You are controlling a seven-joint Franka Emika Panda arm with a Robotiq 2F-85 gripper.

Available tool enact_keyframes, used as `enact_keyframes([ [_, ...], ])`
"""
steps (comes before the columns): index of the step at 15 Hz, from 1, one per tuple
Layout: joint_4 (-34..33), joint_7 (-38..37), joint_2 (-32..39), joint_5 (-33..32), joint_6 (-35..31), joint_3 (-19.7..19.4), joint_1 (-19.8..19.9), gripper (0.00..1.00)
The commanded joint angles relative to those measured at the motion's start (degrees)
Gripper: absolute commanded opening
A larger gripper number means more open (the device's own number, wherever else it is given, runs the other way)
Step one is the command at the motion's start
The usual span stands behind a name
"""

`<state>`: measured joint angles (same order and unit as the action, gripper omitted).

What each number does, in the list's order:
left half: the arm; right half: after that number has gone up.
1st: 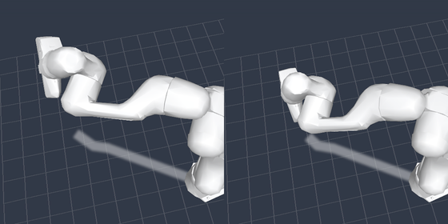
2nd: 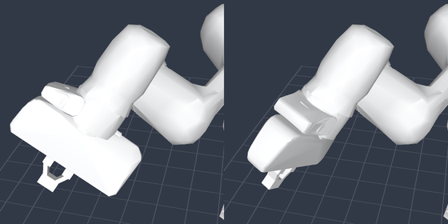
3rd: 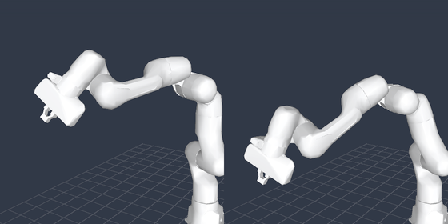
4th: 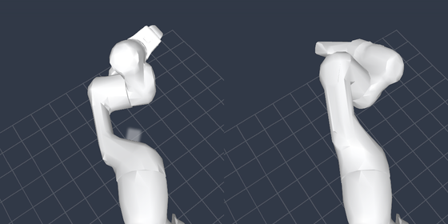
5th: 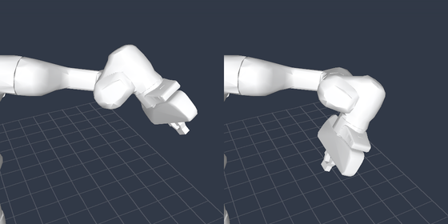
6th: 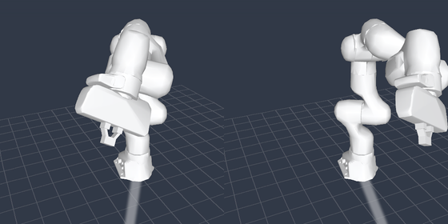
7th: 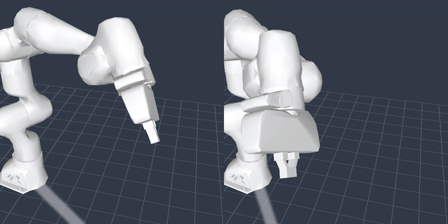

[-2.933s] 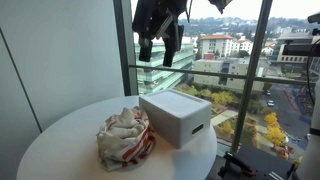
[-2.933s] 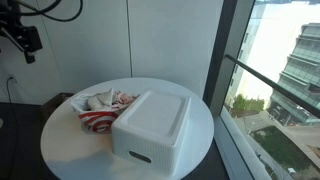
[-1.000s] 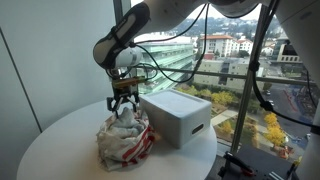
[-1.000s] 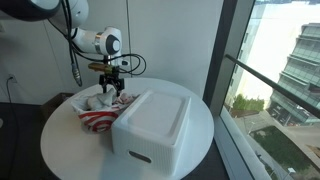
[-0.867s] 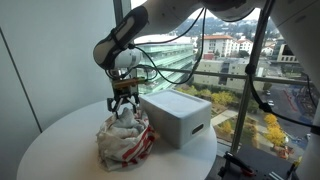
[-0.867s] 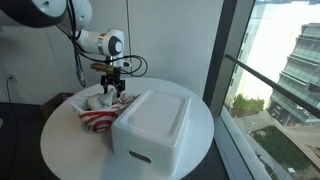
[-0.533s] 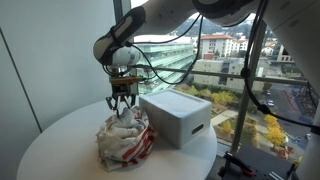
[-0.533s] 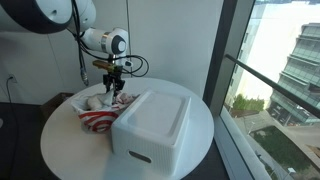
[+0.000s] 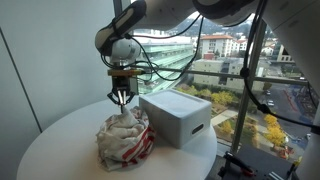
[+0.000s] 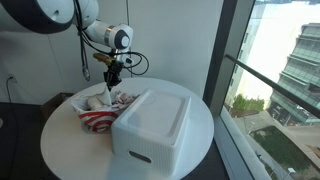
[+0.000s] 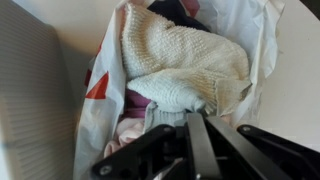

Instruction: Put the clothes on the white storage box

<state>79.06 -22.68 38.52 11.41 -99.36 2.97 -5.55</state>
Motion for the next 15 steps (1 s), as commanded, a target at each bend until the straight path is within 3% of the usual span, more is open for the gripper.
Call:
enact_keyframes([
  [1,-2.9,-4.24,0.97,1.62,6.26,-1.41,0.22,0.02],
  [7,-0.31,-6.05,-6.96,2.09,4.2,-2.09,-0.05,0.01],
  [15,3.8,-19.39,-26.3,-5.53,2.42,-5.73,-0.22,0.01],
])
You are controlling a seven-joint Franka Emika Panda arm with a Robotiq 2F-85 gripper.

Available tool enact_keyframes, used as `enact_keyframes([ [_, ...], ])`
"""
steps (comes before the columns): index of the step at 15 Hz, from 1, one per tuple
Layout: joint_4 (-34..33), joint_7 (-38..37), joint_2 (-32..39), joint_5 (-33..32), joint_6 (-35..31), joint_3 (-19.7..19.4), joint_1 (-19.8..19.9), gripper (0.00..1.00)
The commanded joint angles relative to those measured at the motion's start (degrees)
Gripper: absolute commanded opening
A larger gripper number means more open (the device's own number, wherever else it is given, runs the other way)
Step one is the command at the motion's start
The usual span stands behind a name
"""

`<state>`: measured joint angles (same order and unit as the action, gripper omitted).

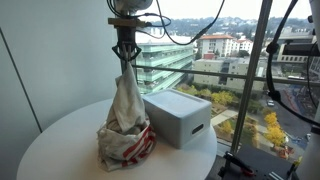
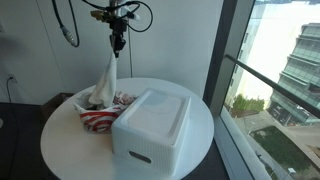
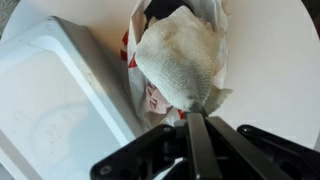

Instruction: Put the clothes on the white storage box

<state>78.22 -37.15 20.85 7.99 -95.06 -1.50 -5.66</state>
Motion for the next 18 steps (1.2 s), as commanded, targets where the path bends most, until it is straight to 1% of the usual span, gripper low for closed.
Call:
enact_keyframes([
  [1,5.44,-6.78,-11.37,-2.68,-1.99,-1.46,0.29,0.01],
  [6,11.75,-14.39,-25.65,-4.55,-3.77,-4.3,1.62,0.01],
  [9,15.28,-18.52,-32.71,-6.5,-5.79,-5.33,3.17,0.01],
  [10,16.18,-20.1,-34.55,-6.98,-6.71,-3.26,5.95,0.01],
  [12,18.23,-22.47,-37.64,-8.23,-9.76,-2.61,8.1,0.01],
  [15,20.56,-21.92,-36.6,-9.25,-12.59,-1.95,10.33,0.01],
  [18,24.25,-21.15,-31.64,-9.07,-17.92,-1.73,11.29,0.01],
])
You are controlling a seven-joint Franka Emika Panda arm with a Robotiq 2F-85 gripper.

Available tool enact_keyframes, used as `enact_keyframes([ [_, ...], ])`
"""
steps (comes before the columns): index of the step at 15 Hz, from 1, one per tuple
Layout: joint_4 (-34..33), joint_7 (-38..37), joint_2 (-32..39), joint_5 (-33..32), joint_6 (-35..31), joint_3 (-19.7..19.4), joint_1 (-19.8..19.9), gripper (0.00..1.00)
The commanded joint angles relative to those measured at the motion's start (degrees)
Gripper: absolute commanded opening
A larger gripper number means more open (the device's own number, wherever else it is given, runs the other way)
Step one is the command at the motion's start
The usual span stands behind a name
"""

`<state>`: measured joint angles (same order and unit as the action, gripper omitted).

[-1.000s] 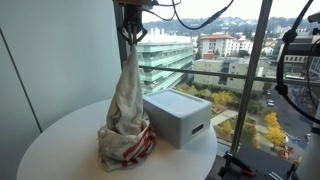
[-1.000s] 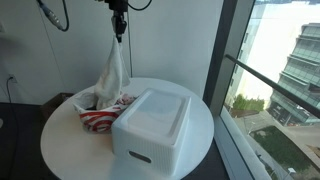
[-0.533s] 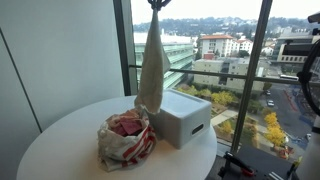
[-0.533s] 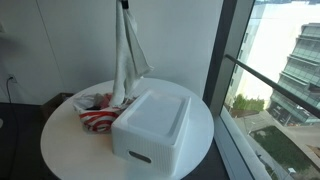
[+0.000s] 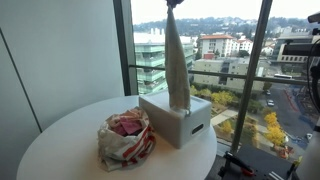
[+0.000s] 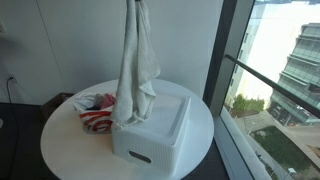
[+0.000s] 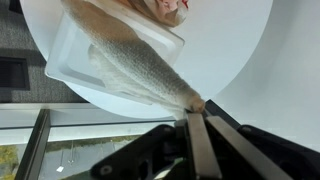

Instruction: Put the clothes on the white storage box

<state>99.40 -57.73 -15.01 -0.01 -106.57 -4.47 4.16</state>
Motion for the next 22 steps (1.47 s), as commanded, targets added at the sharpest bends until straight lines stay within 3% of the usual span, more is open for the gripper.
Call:
enact_keyframes([
  [1,3.67,-0.75,6.28,-1.6,-8.47,1.37,1.59,0.01],
  [12,3.55,-2.91,30.12,-11.76,-35.97,-0.34,-2.79,0.01],
  [14,3.78,1.14,30.95,-8.07,-32.1,0.56,-3.34,0.01],
  [18,6.57,-0.02,26.75,-8.79,-21.5,0.27,-5.82,0.01],
  [22,4.3,-3.84,26.27,-11.71,-4.03,0.47,-7.17,0.01],
])
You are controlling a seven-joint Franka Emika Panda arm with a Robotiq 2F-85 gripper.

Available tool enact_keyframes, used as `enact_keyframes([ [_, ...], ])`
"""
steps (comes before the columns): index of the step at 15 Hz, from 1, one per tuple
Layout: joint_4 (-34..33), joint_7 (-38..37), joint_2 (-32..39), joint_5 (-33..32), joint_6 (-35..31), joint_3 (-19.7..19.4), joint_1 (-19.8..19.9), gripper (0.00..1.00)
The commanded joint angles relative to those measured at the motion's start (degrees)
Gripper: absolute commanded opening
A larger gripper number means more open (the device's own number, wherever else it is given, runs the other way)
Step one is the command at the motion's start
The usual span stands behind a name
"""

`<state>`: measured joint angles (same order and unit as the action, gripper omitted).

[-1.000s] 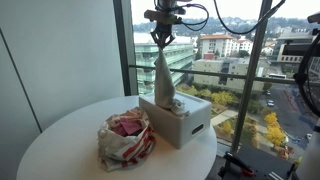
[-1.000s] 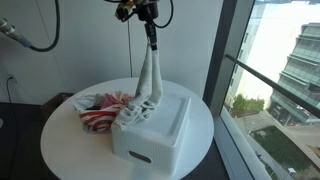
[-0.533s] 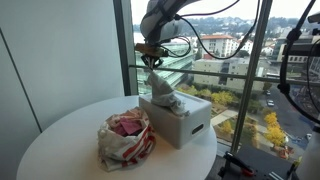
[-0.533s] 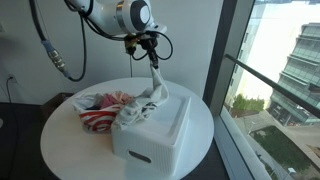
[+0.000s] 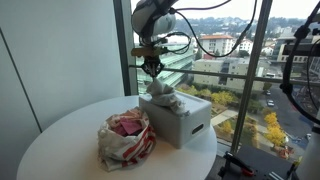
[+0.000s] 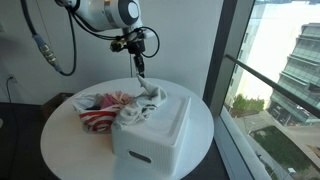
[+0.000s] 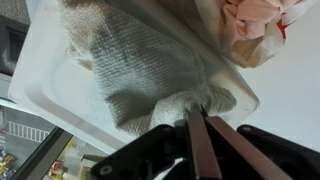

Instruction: Put the clothes on the white storage box

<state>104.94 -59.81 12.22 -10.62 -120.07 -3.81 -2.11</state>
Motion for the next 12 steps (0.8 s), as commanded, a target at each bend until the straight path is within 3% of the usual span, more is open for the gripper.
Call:
enact_keyframes([
  [1,-1.73,-0.87,0.13,0.13,12.41,0.12,-0.52,0.01],
  [4,-1.74,0.93,3.78,2.98,14.93,0.17,0.58,0.01],
  [10,-0.45,0.54,13.33,8.39,7.2,-0.86,1.94,0.01],
  [11,-0.72,0.47,13.47,7.97,7.3,-1.27,1.87,0.29],
  [12,-0.45,0.27,11.15,7.89,7.78,-1.67,1.85,0.29],
])
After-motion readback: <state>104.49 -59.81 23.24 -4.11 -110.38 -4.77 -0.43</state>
